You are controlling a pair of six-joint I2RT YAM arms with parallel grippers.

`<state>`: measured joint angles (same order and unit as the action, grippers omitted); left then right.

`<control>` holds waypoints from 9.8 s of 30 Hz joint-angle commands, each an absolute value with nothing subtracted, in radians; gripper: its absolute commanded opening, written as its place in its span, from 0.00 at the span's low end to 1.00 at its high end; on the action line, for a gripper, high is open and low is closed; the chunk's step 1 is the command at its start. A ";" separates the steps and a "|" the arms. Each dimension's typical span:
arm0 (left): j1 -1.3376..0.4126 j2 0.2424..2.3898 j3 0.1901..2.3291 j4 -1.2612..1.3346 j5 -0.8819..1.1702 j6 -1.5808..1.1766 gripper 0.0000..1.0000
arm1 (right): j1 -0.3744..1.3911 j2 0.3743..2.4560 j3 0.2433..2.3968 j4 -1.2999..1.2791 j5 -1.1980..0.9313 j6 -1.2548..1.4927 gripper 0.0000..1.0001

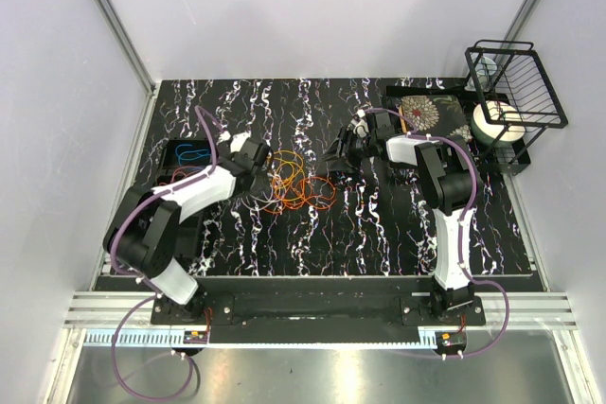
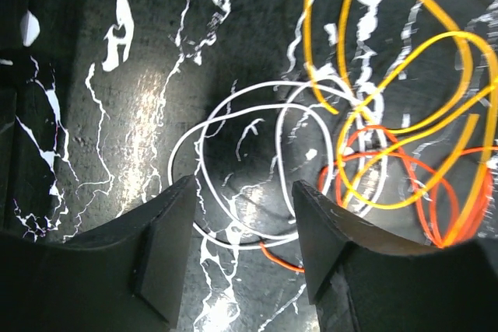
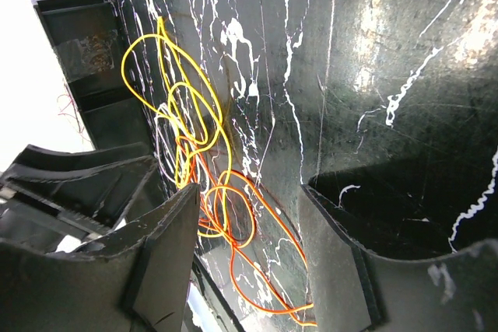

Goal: Untangle the cables

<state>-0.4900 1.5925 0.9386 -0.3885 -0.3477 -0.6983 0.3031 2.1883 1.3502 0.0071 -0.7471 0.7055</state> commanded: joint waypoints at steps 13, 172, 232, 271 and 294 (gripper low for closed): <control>-0.494 1.677 0.977 -0.385 -0.382 -0.767 0.06 | 0.318 2.244 1.356 -0.041 -0.686 0.673 0.60; 0.118 1.592 1.267 -0.538 -0.344 -0.747 0.00 | 0.333 2.255 1.381 -0.067 -0.709 0.672 0.61; -0.721 1.150 0.830 -0.302 -0.419 -0.637 0.75 | 0.337 2.267 1.393 -0.081 -0.704 0.663 0.61; -0.531 1.805 1.187 -0.364 -0.496 -0.626 0.57 | 0.337 2.269 1.396 -0.081 -0.709 0.664 0.61; -0.480 1.581 1.245 -0.394 -0.411 -0.568 0.00 | 0.341 2.278 1.401 -0.081 -0.712 0.669 0.61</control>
